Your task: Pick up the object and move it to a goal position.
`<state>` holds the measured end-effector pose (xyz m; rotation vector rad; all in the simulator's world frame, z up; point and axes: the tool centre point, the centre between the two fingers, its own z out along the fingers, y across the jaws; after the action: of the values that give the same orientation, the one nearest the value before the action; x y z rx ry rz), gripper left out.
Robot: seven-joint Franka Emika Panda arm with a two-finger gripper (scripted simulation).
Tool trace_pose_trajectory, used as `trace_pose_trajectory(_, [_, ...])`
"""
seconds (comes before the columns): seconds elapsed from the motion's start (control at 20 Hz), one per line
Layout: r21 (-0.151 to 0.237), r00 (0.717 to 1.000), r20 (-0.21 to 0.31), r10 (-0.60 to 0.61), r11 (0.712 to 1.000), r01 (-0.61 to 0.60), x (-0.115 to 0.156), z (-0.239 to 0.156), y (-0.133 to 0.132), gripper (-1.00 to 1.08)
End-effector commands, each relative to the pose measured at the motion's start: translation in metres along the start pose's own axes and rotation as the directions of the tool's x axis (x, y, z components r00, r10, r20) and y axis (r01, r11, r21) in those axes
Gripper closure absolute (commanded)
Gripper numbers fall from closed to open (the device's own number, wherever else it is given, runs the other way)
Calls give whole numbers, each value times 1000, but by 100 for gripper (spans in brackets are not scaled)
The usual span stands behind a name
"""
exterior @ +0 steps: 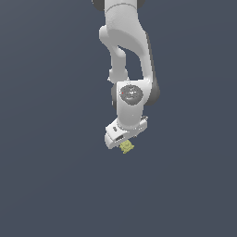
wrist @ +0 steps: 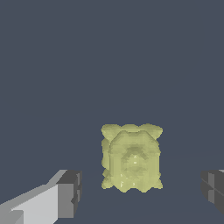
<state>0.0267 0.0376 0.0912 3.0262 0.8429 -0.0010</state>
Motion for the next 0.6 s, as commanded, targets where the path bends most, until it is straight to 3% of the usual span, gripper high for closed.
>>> trace_pose_trajectory(0.0, [0,1000,0,0,1000,0,0,1,0,-92])
trace_pose_trajectory(0.55, [0,1000,-1,-5,1000,5,-1,47,-1,-92])
